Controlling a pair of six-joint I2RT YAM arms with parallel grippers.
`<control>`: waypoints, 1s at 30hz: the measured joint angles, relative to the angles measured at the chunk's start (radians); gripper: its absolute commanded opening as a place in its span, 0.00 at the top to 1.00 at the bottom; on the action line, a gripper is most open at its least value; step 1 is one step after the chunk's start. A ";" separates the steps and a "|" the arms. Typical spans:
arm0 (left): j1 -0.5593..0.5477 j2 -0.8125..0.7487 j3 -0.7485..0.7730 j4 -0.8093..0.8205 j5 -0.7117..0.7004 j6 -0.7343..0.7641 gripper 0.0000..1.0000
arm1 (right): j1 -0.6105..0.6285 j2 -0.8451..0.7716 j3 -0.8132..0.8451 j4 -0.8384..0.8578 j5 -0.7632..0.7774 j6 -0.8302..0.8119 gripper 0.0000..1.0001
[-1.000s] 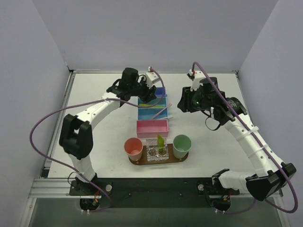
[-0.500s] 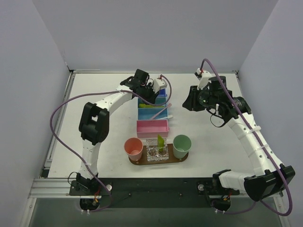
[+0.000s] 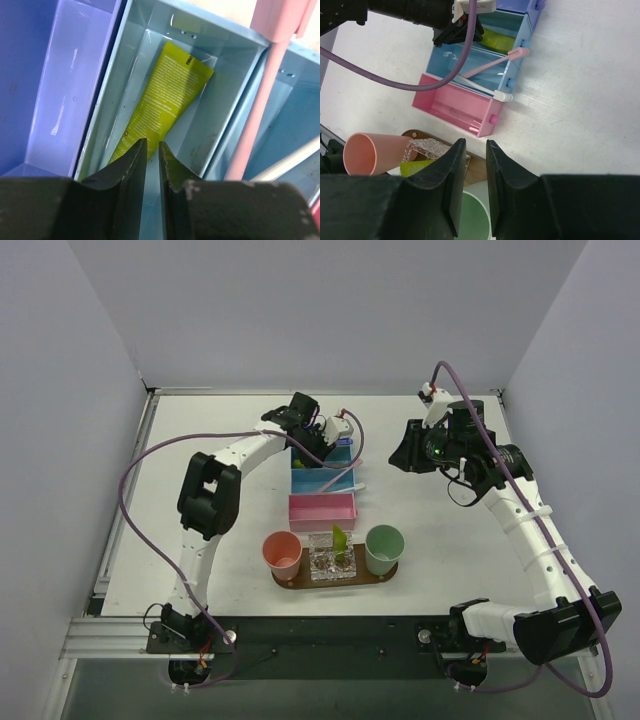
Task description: Prepare toiletry sets of a toothbrush and toothpaste on the tray
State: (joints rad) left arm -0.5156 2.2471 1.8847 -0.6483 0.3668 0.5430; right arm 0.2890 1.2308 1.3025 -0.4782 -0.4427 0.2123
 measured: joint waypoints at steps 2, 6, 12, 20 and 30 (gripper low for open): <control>0.000 0.008 0.007 -0.003 -0.007 0.005 0.69 | -0.002 0.000 -0.002 0.002 -0.004 0.000 0.81; 0.000 0.024 0.019 -0.003 -0.032 0.020 0.63 | -0.008 0.000 -0.005 0.004 -0.011 0.000 0.81; 0.000 0.057 0.061 -0.023 -0.050 0.030 0.57 | -0.014 0.000 -0.016 0.005 -0.013 0.003 0.81; 0.000 0.076 0.088 -0.045 -0.053 0.048 0.58 | -0.015 0.000 -0.019 0.011 -0.017 0.004 0.81; -0.003 0.111 0.138 -0.095 -0.052 0.071 0.67 | -0.027 0.000 -0.020 0.011 -0.018 0.004 0.81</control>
State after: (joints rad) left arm -0.5182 2.3577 2.0228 -0.7437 0.3149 0.6140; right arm 0.2615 1.2304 1.2823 -0.4667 -0.4606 0.2165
